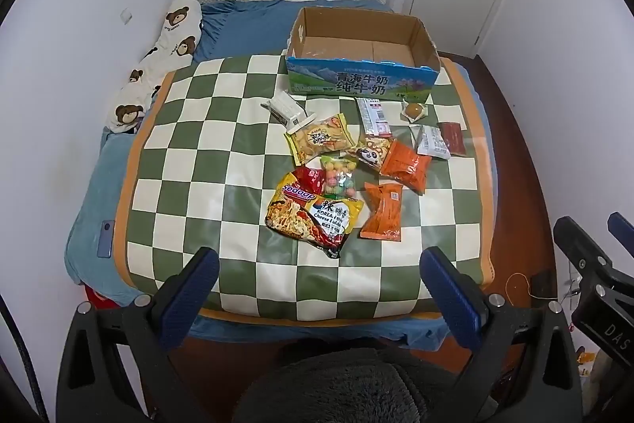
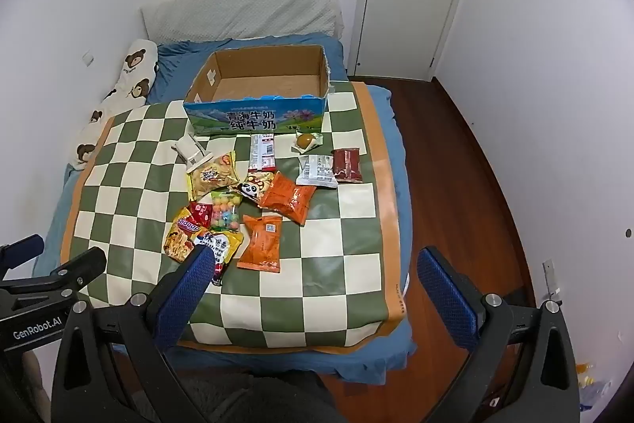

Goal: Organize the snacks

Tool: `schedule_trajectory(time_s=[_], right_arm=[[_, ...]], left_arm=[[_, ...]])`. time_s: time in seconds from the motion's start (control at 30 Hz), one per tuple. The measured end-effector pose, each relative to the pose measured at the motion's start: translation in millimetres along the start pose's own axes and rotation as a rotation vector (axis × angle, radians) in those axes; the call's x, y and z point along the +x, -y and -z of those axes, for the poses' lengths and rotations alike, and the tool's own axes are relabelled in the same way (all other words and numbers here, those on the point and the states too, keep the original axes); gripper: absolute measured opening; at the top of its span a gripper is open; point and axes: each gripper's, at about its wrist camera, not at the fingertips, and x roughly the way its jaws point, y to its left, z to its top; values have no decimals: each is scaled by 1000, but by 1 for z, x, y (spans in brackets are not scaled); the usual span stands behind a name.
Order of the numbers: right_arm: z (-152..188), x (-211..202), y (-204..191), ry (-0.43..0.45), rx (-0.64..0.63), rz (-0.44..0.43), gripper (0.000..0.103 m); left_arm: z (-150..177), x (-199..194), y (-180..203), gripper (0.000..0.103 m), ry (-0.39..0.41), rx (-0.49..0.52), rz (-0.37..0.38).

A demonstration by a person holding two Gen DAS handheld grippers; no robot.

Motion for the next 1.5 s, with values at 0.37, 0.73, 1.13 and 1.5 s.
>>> schedule_trajectory(time_s=[0.37, 0.73, 1.13, 1.5], right_arm=[[-4, 2, -3, -2, 4, -9, 103], [-5, 3, -9, -6, 6, -16, 103], [-6, 6, -15, -15, -5, -49, 103], [-6, 6, -17, -18, -5, -50, 103]], left_arm=[[1, -1, 1, 103, 3, -3, -6], [2, 4, -8, 103, -1, -5, 2], [-2, 5, -11, 103, -5, -9, 1], [-2, 5, -11, 103, -4, -9, 3]])
